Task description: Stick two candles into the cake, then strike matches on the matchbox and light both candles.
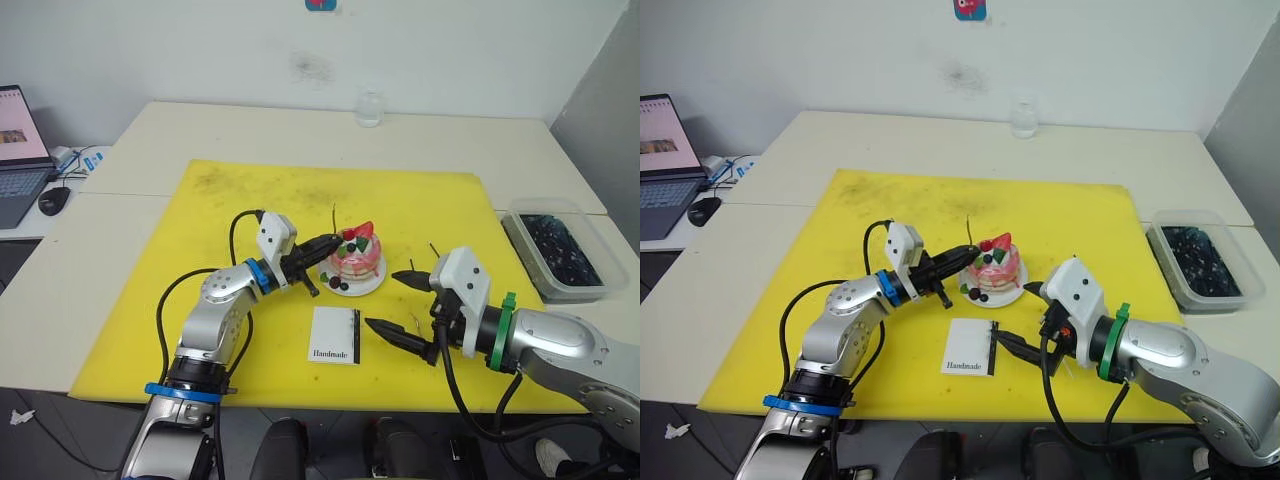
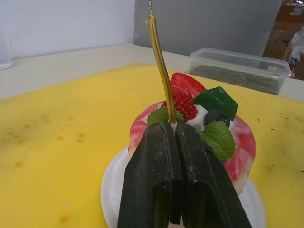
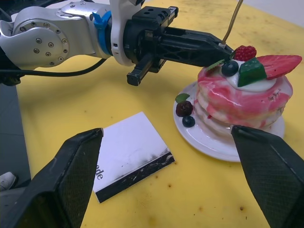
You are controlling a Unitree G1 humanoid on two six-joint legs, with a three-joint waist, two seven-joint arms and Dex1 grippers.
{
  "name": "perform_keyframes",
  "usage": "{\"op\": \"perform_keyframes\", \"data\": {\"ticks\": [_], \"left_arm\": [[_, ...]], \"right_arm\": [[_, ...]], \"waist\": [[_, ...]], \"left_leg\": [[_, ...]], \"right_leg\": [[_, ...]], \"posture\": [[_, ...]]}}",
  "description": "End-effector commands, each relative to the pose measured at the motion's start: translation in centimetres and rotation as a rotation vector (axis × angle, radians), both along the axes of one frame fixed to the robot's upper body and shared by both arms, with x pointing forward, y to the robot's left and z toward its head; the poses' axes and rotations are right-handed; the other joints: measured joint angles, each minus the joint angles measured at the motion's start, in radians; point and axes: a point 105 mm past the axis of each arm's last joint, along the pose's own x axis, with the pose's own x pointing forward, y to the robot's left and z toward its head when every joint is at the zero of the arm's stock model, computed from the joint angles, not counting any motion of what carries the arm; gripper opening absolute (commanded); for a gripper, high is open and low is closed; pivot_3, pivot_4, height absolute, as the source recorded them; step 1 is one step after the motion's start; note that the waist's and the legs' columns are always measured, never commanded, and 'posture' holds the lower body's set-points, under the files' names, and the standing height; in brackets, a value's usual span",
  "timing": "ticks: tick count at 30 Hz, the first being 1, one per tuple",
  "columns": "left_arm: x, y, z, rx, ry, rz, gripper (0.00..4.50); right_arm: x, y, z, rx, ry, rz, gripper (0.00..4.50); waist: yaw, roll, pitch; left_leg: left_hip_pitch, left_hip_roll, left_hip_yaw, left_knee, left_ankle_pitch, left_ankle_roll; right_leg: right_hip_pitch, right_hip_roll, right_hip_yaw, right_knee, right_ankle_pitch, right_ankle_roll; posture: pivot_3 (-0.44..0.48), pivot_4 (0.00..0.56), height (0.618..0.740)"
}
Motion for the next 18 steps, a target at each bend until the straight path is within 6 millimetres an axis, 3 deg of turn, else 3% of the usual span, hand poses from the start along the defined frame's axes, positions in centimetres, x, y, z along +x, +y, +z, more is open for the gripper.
{"op": "perform_keyframes", "data": {"ticks": [1, 15, 18], "left_arm": [[-0.1, -0.6, -0.6, 0.007, 0.026, -0.012, 0.0], [0.4, 1.9, 2.6, 0.005, -0.04, 0.045, 4.37], [0.2, 1.8, 3.5, 0.006, -0.063, 0.027, 4.45]], "right_arm": [[-0.4, 0.1, 0.8, 0.005, -0.049, 0.002, 4.48], [0.2, 0.0, 0.8, 0.021, -0.064, -0.02, 4.5], [0.7, -0.1, 1.2, 0.035, -0.091, -0.037, 4.5]], "waist": [[0.0, 0.0, 0.0], [0.0, 0.0, 0.0], [0.0, 0.0, 0.0]], "left_leg": [[0.0, 0.0, 0.0, 0.0, 0.0, 0.0], [0.0, 0.0, 0.0, 0.0, 0.0, 0.0], [0.0, 0.0, 0.0, 0.0, 0.0, 0.0]], "right_leg": [[0.0, 0.0, 0.0, 0.0, 0.0, 0.0], [0.0, 0.0, 0.0, 0.0, 0.0, 0.0], [0.0, 0.0, 0.0, 0.0, 0.0, 0.0]], "posture": [[0.0, 0.15, 0.74], [0.0, 0.15, 0.74], [0.0, 0.15, 0.74]]}}
